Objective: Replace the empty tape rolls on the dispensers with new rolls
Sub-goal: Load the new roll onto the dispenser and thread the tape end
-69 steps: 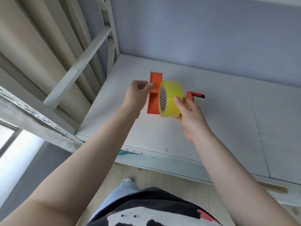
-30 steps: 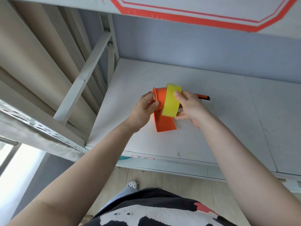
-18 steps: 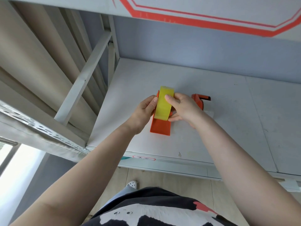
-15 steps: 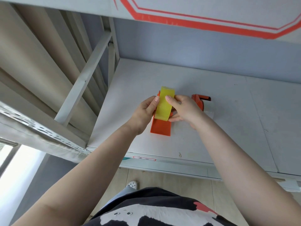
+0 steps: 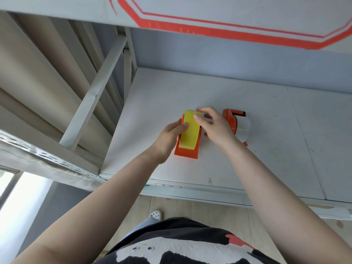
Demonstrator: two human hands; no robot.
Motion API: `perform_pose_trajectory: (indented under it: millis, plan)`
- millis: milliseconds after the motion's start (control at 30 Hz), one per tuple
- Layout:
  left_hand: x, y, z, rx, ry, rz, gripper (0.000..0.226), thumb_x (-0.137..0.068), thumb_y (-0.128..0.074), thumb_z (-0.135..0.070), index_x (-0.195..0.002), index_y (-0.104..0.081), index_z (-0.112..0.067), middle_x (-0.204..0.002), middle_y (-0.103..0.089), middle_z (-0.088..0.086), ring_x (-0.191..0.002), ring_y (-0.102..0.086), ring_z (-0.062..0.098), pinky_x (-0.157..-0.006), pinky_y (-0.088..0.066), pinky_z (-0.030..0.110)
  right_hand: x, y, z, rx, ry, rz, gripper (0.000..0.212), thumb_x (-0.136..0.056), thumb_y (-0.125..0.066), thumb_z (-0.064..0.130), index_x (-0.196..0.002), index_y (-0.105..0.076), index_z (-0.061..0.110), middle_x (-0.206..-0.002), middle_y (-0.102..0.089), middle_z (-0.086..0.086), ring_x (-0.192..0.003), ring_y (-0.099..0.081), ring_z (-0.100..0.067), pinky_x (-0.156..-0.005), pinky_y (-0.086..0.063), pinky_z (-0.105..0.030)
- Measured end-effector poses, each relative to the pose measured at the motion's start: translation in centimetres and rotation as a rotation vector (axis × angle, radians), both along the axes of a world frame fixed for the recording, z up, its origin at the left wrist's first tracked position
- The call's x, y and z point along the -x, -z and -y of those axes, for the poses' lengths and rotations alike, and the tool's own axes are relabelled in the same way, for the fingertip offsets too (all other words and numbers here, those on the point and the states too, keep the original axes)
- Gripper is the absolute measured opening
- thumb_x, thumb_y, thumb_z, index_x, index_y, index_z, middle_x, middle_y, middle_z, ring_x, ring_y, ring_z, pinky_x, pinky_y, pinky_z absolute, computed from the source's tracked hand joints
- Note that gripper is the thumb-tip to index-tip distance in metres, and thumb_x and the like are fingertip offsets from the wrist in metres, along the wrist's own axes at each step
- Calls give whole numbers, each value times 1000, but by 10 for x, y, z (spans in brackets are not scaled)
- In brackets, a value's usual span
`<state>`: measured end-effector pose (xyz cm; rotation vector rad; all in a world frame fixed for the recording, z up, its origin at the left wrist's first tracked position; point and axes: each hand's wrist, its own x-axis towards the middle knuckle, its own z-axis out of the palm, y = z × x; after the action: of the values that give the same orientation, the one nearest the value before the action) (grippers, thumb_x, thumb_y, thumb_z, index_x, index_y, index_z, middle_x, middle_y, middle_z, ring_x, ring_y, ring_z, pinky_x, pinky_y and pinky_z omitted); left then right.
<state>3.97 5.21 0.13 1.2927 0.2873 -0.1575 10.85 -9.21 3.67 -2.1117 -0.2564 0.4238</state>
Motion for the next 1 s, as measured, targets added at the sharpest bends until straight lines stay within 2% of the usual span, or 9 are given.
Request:
perform_pose_trajectory:
  millis: [100, 167, 267, 333, 500, 567, 767, 900, 1000]
  plan:
    - [14, 18, 1, -34, 37, -61, 54, -88, -53, -40, -138, -49, -20, -125, -66, -2, -113, -62, 10, -94, -46, 21, 9, 13, 2, 54, -27, 33, 41, -90, -59, 41, -124, -58, 17, -123, -61, 3, -118, -54, -14, -85, -37, -22]
    - [20, 25, 4, -54, 43, -96, 64, -83, -56, -53, -137, -50, -21, -127, -65, -2, -120, -58, 17, -106, -41, 34, 13, 20, 2, 41, -15, 51, 40, -89, -61, 41, -121, -59, 16, -121, -63, 3, -110, -56, -11, -81, -35, -20]
    - [19, 20, 6, -44, -23, -96, 32, -83, -55, -43, -101, -66, -19, -94, -72, -4, -92, -62, 20, -88, -44, 34, 7, 21, 0, 63, -7, 70, 42, -87, -62, 41, -118, -60, 13, -117, -64, 1, -100, -53, -8, -78, -36, -21]
    - [13, 12, 5, -42, -65, -113, 23, -80, -58, -39, -81, -61, -16, -78, -65, -1, -78, -55, 23, -79, -38, 34, 1, 19, -1, 69, -14, 48, 44, -87, -63, 41, -117, -62, 10, -115, -65, -1, -97, -53, -9, -76, -35, -21]
    - [3, 8, 1, -224, -109, -220, 72, -61, -65, -69, -86, -63, -1, -80, -54, 9, -75, -47, 22, -74, -33, 36, -13, 16, -2, 3, 21, -73, 34, -82, -69, 38, -104, -69, 12, -99, -65, 2, -93, -58, -12, -79, -41, -25]
    - [1, 5, 4, -305, -127, -248, 72, -57, -60, -76, -82, -63, -10, -78, -50, 6, -73, -43, 20, -71, -32, 35, -14, 19, -3, -117, 79, -97, 20, -79, -74, 31, -90, -71, 15, -89, -68, 0, -86, -62, -13, -79, -47, -28]
    - [-8, -9, 7, -343, -70, -318, 48, -67, -55, -55, -89, -62, -12, -84, -55, 7, -76, -49, 23, -69, -35, 32, -16, 22, -3, -189, 102, -127, 12, -77, -77, 24, -68, -70, 19, -71, -68, -2, -71, -63, -17, -79, -56, -45]
    - [-10, -11, 5, -287, -63, -346, 46, -64, -60, -46, -92, -66, -10, -90, -64, 10, -77, -58, 26, -71, -41, 33, -17, 23, -4, -105, 79, -31, 21, -74, -77, 33, -60, -69, 19, -56, -63, 8, -60, -58, -12, -65, -50, -36]
    - [-5, -5, 3, -308, -89, -332, 49, -63, -63, -54, -87, -64, -11, -86, -60, 9, -76, -54, 24, -71, -40, 34, -15, 27, -4, -65, 124, -23, 36, -67, -79, 44, -62, -69, 10, -61, -66, -10, -62, -62, -24, -65, -56, -41]
